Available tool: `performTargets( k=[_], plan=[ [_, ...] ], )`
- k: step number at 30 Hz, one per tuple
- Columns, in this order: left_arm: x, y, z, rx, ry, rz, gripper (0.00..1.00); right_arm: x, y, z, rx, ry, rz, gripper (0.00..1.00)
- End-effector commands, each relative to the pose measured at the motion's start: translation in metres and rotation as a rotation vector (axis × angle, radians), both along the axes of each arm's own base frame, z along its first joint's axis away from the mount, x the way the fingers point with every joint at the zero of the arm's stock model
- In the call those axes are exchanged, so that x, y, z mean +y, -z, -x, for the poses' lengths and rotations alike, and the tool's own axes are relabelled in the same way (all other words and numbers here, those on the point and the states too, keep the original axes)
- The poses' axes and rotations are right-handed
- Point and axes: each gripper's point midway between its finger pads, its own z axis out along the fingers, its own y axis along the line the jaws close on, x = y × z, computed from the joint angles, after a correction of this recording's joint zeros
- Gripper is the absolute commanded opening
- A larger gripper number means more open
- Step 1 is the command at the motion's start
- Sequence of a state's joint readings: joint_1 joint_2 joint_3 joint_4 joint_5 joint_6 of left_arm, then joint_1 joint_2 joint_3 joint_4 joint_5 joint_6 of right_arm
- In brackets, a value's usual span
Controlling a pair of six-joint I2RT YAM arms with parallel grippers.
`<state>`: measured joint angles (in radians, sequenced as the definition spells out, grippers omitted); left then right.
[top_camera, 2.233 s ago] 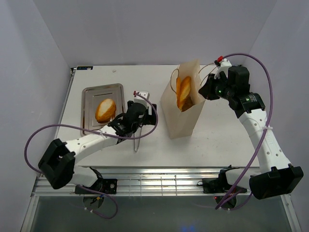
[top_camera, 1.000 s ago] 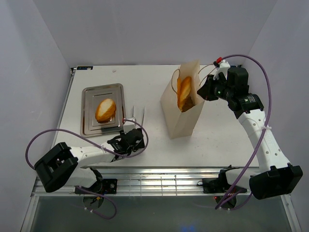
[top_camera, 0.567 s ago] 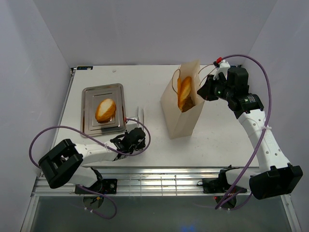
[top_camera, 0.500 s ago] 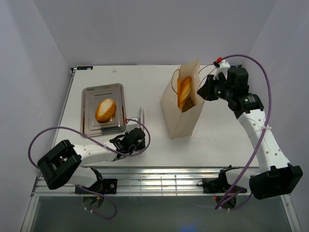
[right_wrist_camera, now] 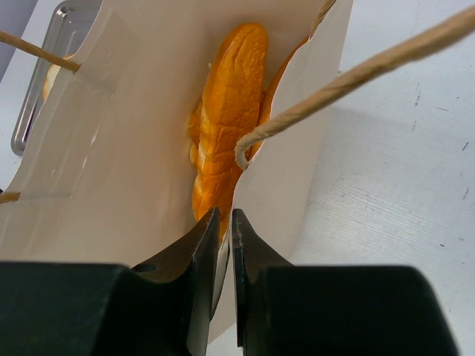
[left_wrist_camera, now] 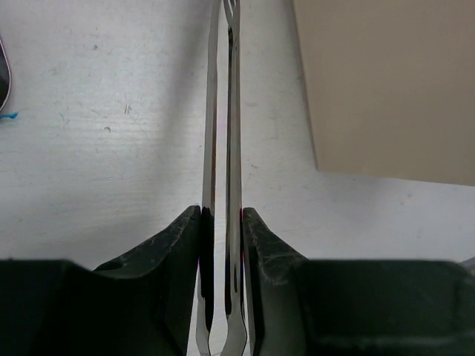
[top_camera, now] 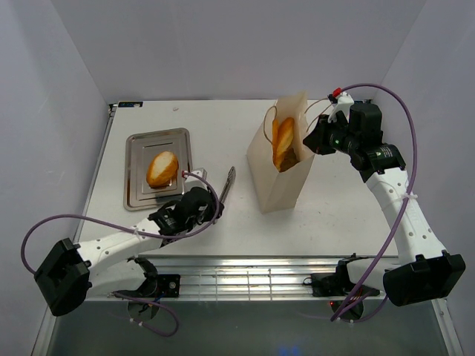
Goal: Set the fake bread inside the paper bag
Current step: Pick up the clamp at the center of the board.
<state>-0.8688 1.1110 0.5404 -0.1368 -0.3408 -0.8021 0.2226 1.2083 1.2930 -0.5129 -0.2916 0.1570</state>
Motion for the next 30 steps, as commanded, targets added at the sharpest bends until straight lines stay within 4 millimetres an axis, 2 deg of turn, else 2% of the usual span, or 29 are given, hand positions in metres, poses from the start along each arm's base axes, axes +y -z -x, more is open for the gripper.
performTargets(
  k=[1,6,11,15,22,23,30],
  plan=[
    [0.001,-0.039,-0.008,-0.019,0.000,0.110,0.38,0.001,-0.018,0.001,-0.057,-0.007,-0.024,0.18],
    [0.003,-0.062,-0.010,-0.011,0.018,0.222,0.38,0.001,-0.017,0.001,-0.058,-0.009,-0.027,0.18],
    [0.007,-0.064,-0.010,0.019,0.020,0.266,0.41,0.001,-0.018,0.001,-0.060,-0.005,-0.024,0.18],
    [0.009,-0.060,-0.009,0.051,0.005,0.305,0.42,0.000,-0.019,0.001,-0.063,-0.006,-0.024,0.19],
    [0.004,-0.043,0.004,0.123,0.016,0.396,0.44,0.001,-0.019,0.002,-0.063,-0.008,-0.026,0.19],
    [0.006,-0.035,0.010,0.148,0.001,0.411,0.44,0.001,-0.019,0.002,-0.062,-0.007,-0.024,0.19],
    [0.007,-0.024,0.021,0.182,-0.015,0.473,0.45,0.001,-0.019,0.002,-0.062,-0.007,-0.027,0.19]
  ],
)
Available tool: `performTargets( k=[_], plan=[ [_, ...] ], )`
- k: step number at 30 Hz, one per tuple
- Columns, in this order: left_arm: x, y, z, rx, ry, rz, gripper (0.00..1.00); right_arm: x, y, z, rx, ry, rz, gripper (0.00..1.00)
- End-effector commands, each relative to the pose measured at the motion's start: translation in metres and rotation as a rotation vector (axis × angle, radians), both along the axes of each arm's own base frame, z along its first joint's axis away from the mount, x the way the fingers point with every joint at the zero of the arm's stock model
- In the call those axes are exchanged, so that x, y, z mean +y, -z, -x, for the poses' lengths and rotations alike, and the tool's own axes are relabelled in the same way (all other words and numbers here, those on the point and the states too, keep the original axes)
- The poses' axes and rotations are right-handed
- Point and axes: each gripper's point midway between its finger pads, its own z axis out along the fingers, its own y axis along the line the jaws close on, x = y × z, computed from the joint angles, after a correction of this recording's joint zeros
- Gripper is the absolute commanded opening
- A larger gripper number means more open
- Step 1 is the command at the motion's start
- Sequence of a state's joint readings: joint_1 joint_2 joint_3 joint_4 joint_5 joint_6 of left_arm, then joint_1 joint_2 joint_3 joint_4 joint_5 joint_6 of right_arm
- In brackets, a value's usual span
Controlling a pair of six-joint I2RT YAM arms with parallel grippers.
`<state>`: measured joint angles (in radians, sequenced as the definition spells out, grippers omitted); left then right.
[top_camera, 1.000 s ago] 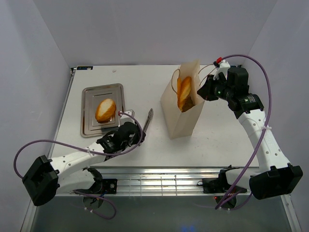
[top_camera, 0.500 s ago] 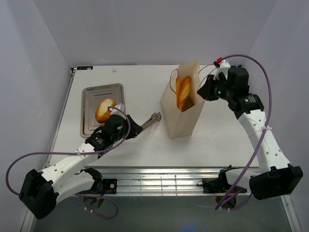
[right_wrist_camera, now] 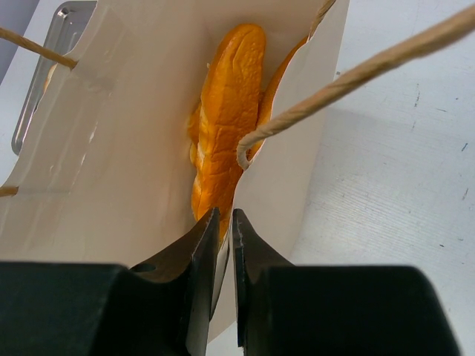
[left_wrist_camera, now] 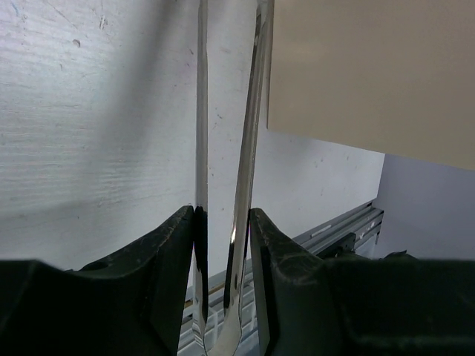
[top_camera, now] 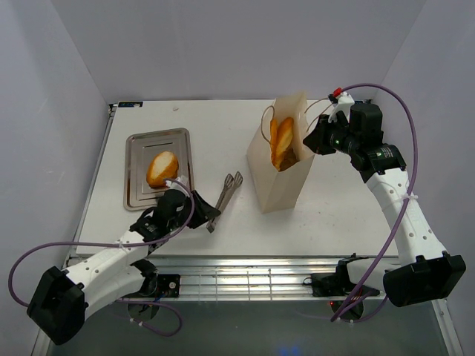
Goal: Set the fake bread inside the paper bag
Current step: Pick up the clamp at the center of the board, then place the clamp at the center of the board.
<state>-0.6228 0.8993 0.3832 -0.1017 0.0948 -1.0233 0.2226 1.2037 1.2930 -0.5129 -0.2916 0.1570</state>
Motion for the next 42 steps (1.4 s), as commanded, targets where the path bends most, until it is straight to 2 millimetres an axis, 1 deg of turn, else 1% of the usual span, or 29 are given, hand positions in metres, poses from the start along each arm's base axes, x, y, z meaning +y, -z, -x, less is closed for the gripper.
performTargets(
  k=[1,4,6,10,11,12,13,14,15,16,17,18,19,20,21,24,25,27,28,29,31,33,34,36,37,38,40,41,42],
  plan=[
    [-0.002,-0.014,-0.002,-0.028,-0.026,0.081,0.45,0.001,-0.017,0.001,-0.056,-0.009,-0.027,0.19],
    [0.003,-0.013,0.001,-0.059,-0.055,0.115,0.45,0.002,-0.016,0.002,-0.054,-0.010,-0.028,0.19],
    [0.009,-0.009,0.000,-0.078,-0.072,0.098,0.45,0.001,-0.014,0.001,-0.051,-0.007,-0.026,0.19],
    [0.013,-0.006,-0.008,-0.153,-0.034,-0.028,0.45,0.003,-0.011,0.001,-0.042,-0.014,-0.034,0.19],
    [0.014,0.002,-0.011,-0.143,-0.034,-0.073,0.45,0.004,-0.011,0.000,-0.042,-0.015,-0.038,0.19],
    [0.015,0.006,-0.014,-0.149,-0.043,-0.111,0.45,0.004,-0.009,0.000,-0.038,-0.016,-0.039,0.19],
    [0.012,0.009,-0.013,-0.158,-0.019,-0.146,0.46,0.005,-0.010,0.000,-0.040,-0.018,-0.041,0.19],
    [0.008,0.013,-0.016,-0.153,-0.011,-0.181,0.46,0.004,-0.009,0.000,-0.037,-0.016,-0.041,0.19],
    [0.012,0.015,-0.022,-0.172,-0.039,-0.231,0.46,0.005,-0.010,0.000,-0.038,-0.016,-0.040,0.19],
    [0.006,0.018,-0.019,-0.181,-0.019,-0.272,0.46,0.004,-0.009,0.000,-0.037,-0.014,-0.039,0.19],
    [0.004,0.014,-0.024,-0.201,-0.018,-0.303,0.46,0.005,-0.009,-0.001,-0.036,-0.014,-0.039,0.19],
    [0.002,0.024,-0.025,-0.185,-0.008,-0.347,0.46,0.004,-0.009,-0.001,-0.038,-0.012,-0.037,0.19],
    [0.002,0.027,-0.025,-0.196,-0.012,-0.388,0.46,0.004,-0.008,-0.001,-0.034,-0.011,-0.035,0.19],
    [0.000,0.025,-0.029,-0.209,-0.017,-0.414,0.47,0.004,-0.007,-0.001,-0.031,-0.009,-0.034,0.19],
    [0.001,0.032,-0.029,-0.198,-0.018,-0.451,0.47,0.003,-0.007,-0.001,-0.031,-0.009,-0.031,0.19],
    [0.004,0.036,-0.032,-0.218,-0.035,-0.518,0.49,0.002,-0.009,-0.001,-0.036,-0.004,-0.024,0.19],
    [0.004,0.042,-0.030,-0.217,-0.029,-0.549,0.50,0.002,-0.009,-0.001,-0.036,-0.004,-0.024,0.19],
    [0.010,0.045,-0.034,-0.230,-0.056,-0.600,0.52,0.002,-0.009,-0.001,-0.036,-0.004,-0.024,0.19],
    [0.010,0.051,-0.032,-0.227,-0.048,-0.628,0.56,0.002,-0.008,-0.001,-0.036,-0.006,-0.025,0.19],
    [0.013,0.052,-0.034,-0.235,-0.070,-0.653,0.57,0.002,-0.006,-0.001,-0.033,-0.006,-0.024,0.19],
    [0.013,0.056,-0.033,-0.236,-0.080,-0.673,0.60,0.002,-0.005,-0.001,-0.030,-0.007,-0.024,0.19],
    [0.017,0.062,-0.033,-0.240,-0.099,-0.715,0.67,0.002,-0.004,0.000,-0.028,-0.008,-0.022,0.19],
    [0.015,0.063,-0.032,-0.245,-0.098,-0.720,0.69,0.002,-0.004,0.000,-0.028,-0.007,-0.023,0.19],
    [0.011,0.073,-0.029,-0.247,-0.088,-0.762,0.80,0.002,-0.007,-0.001,-0.033,-0.008,-0.022,0.19],
    [0.009,0.071,-0.030,-0.249,-0.089,-0.758,0.80,0.002,-0.006,-0.001,-0.030,-0.008,-0.022,0.19],
    [0.010,0.080,-0.029,-0.236,-0.082,-0.783,0.82,0.002,-0.006,-0.001,-0.031,-0.007,-0.020,0.19],
    [0.006,0.084,-0.028,-0.236,-0.077,-0.798,0.82,0.002,-0.008,-0.001,-0.035,-0.009,-0.022,0.19],
    [0.008,0.093,-0.026,-0.226,-0.072,-0.822,0.82,0.002,-0.008,-0.001,-0.035,-0.010,-0.022,0.19],
    [0.005,0.094,-0.025,-0.230,-0.065,-0.820,0.82,0.002,-0.008,-0.001,-0.035,-0.009,-0.022,0.19]
  ],
)
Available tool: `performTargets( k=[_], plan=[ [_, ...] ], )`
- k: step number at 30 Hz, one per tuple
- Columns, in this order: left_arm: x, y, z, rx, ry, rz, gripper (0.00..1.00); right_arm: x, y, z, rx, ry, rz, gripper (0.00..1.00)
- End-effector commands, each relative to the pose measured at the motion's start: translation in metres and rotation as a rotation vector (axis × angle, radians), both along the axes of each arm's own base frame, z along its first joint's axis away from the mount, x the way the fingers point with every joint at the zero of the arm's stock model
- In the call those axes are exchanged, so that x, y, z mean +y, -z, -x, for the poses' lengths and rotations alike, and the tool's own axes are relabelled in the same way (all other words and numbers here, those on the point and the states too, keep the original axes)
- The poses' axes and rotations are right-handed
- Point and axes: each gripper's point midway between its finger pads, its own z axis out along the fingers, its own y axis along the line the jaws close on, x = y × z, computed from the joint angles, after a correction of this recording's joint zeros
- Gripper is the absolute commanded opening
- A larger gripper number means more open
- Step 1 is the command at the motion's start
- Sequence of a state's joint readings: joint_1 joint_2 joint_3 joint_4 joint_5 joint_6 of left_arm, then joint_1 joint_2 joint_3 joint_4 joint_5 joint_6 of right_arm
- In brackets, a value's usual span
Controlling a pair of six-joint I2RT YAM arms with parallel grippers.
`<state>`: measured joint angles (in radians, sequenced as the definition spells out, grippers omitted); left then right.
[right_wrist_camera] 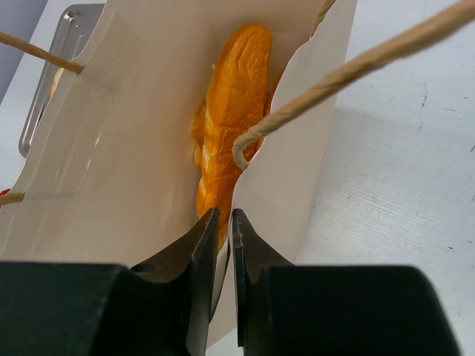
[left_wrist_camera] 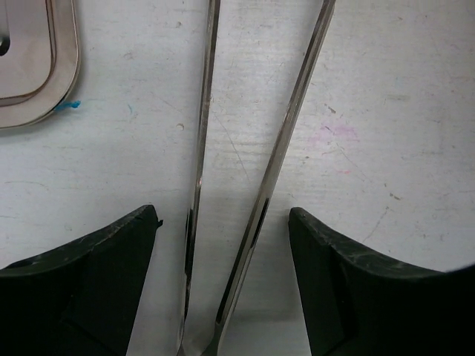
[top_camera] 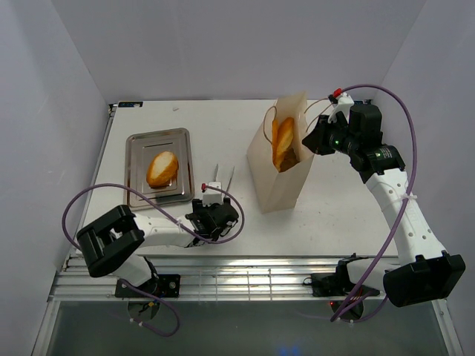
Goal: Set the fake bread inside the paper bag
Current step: Place the clamp at the center of the board, then pick up the clamp at the center of the board.
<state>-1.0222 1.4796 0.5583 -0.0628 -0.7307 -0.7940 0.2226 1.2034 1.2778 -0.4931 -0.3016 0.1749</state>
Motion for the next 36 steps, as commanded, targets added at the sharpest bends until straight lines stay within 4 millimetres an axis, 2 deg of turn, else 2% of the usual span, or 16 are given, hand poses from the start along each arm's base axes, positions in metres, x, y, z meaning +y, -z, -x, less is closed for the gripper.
performTargets(
  k=[1,2,5,10,12,16,19,21,25,28,29,30,31,36],
  plan=[
    [-0.001,0.017,0.007,0.026,-0.011,-0.021,0.81,-0.001,-0.010,0.000,-0.040,-0.006,-0.002,0.19],
    [0.000,0.021,0.009,0.033,-0.012,-0.026,0.79,-0.001,-0.011,0.000,-0.042,-0.007,-0.001,0.19],
    [0.003,0.030,0.016,0.044,-0.023,-0.021,0.66,-0.001,-0.013,0.001,-0.044,-0.006,0.000,0.19],
    [0.003,0.029,0.020,0.043,-0.023,0.017,0.46,-0.002,-0.016,0.001,-0.050,-0.005,0.001,0.21],
    [0.003,0.026,0.020,0.040,-0.018,0.024,0.42,-0.002,-0.016,0.001,-0.050,-0.005,0.001,0.24],
    [-0.001,0.017,0.020,0.036,-0.005,0.056,0.39,-0.001,-0.018,0.003,-0.050,-0.007,-0.002,0.34],
    [-0.005,0.007,0.021,0.033,0.005,0.097,0.38,-0.002,-0.022,0.003,-0.059,-0.009,0.000,0.48],
    [-0.008,-0.002,0.021,0.029,0.009,0.134,0.38,-0.001,-0.025,0.003,-0.064,-0.013,0.000,0.53],
    [-0.008,-0.019,0.019,0.015,0.011,0.199,0.38,0.001,-0.032,0.003,-0.075,-0.027,-0.007,0.73],
    [-0.007,-0.034,0.017,0.002,0.013,0.254,0.38,0.001,-0.037,0.004,-0.087,-0.027,-0.010,0.97],
    [-0.007,-0.039,0.016,-0.002,0.016,0.266,0.38,0.001,-0.040,0.004,-0.092,-0.029,-0.012,1.00],
    [-0.005,-0.043,0.015,-0.004,0.009,0.277,0.39,0.001,-0.041,0.004,-0.095,-0.028,-0.013,0.92],
    [-0.006,-0.050,0.015,-0.012,0.015,0.300,0.39,0.002,-0.046,0.004,-0.105,-0.033,-0.018,0.90],
    [-0.004,-0.076,0.010,-0.029,0.018,0.385,0.41,0.004,-0.058,0.006,-0.114,-0.044,-0.028,0.90]
  ],
)
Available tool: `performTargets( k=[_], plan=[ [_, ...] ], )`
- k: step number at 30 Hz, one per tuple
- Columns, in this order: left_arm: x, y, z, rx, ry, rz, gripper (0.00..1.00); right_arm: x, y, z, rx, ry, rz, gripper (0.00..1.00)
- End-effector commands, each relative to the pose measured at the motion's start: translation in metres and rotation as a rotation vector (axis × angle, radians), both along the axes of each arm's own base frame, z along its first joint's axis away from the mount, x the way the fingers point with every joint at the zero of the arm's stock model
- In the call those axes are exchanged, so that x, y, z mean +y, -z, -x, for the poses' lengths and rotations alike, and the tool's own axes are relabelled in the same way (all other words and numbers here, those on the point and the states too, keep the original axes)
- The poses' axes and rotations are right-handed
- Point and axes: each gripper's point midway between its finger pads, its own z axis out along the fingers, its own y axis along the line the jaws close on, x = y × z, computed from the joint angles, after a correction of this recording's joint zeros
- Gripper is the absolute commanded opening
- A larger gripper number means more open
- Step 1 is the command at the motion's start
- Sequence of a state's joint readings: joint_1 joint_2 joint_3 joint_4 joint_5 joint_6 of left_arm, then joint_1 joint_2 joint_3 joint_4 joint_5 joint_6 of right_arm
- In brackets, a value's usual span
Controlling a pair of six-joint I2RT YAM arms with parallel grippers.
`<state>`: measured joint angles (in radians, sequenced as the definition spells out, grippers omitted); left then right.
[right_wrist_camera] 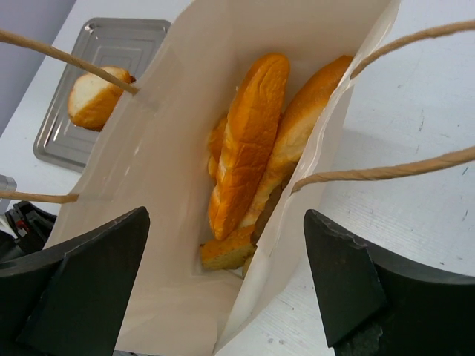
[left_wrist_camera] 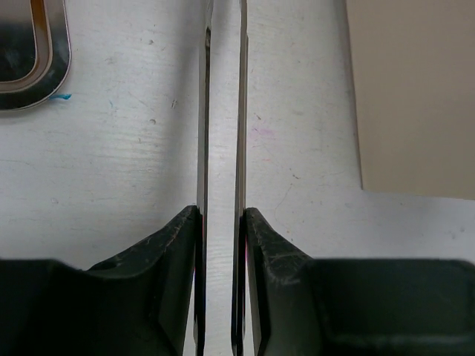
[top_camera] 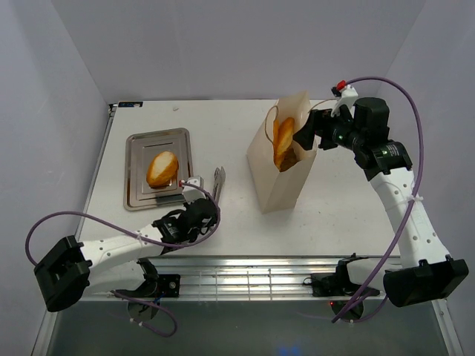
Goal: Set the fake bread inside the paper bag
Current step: Pick up the clamp at the center of the board.
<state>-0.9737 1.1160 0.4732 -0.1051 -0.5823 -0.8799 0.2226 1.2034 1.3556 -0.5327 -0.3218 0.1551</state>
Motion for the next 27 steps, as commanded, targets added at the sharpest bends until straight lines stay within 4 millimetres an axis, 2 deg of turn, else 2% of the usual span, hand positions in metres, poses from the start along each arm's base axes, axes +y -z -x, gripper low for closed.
performTargets(
  k=[1,8,9,11,12,15,16,17,19,20,22,23,25,26,27],
  plan=[
    [-0.001,-0.021,-0.003,-0.011,0.015,0.076,0.41,0.002,-0.034,0.004,-0.071,-0.016,-0.026,0.90],
    [0.004,-0.049,-0.013,-0.001,0.031,0.227,0.42,-0.001,-0.063,0.011,-0.112,-0.010,-0.034,0.90],
    [0.005,-0.052,-0.015,0.000,0.032,0.237,0.42,-0.002,-0.073,0.013,-0.133,-0.008,-0.036,0.90],
    [0.008,-0.062,-0.020,-0.009,0.026,0.258,0.42,-0.003,-0.082,0.016,-0.145,-0.006,-0.035,0.90],
    [0.007,-0.069,-0.020,-0.010,0.039,0.280,0.42,-0.004,-0.094,0.019,-0.172,-0.007,-0.039,0.90],
    [0.013,-0.093,-0.028,-0.042,0.042,0.338,0.43,0.000,-0.112,0.027,-0.188,-0.036,-0.057,0.90],
    [0.016,-0.099,-0.029,-0.048,0.040,0.349,0.43,0.005,-0.131,0.035,-0.221,-0.071,-0.080,0.90],
    [0.023,-0.109,-0.036,-0.064,0.021,0.357,0.43,0.011,-0.135,0.038,-0.214,-0.097,-0.092,0.90],
    [0.028,-0.121,-0.038,-0.080,0.030,0.381,0.44,0.024,-0.155,0.049,-0.235,-0.161,-0.137,0.90],
    [0.038,-0.132,-0.045,-0.099,0.007,0.388,0.44,0.037,-0.160,0.058,-0.236,-0.210,-0.155,0.90],
    [0.044,-0.144,-0.047,-0.114,0.016,0.409,0.45,0.054,-0.174,0.070,-0.254,-0.267,-0.188,0.90],
    [0.055,-0.147,-0.052,-0.116,-0.006,0.420,0.45,0.071,-0.177,0.083,-0.253,-0.329,-0.204,0.90],
    [0.061,-0.163,-0.053,-0.131,0.019,0.457,0.45,0.090,-0.181,0.091,-0.245,-0.382,-0.234,0.90],
    [0.075,-0.167,-0.060,-0.146,-0.018,0.466,0.45,0.108,-0.181,0.106,-0.235,-0.449,-0.248,0.90],
    [0.082,-0.176,-0.063,-0.163,-0.026,0.479,0.45,0.117,-0.180,0.109,-0.228,-0.470,-0.250,0.90]
  ],
)
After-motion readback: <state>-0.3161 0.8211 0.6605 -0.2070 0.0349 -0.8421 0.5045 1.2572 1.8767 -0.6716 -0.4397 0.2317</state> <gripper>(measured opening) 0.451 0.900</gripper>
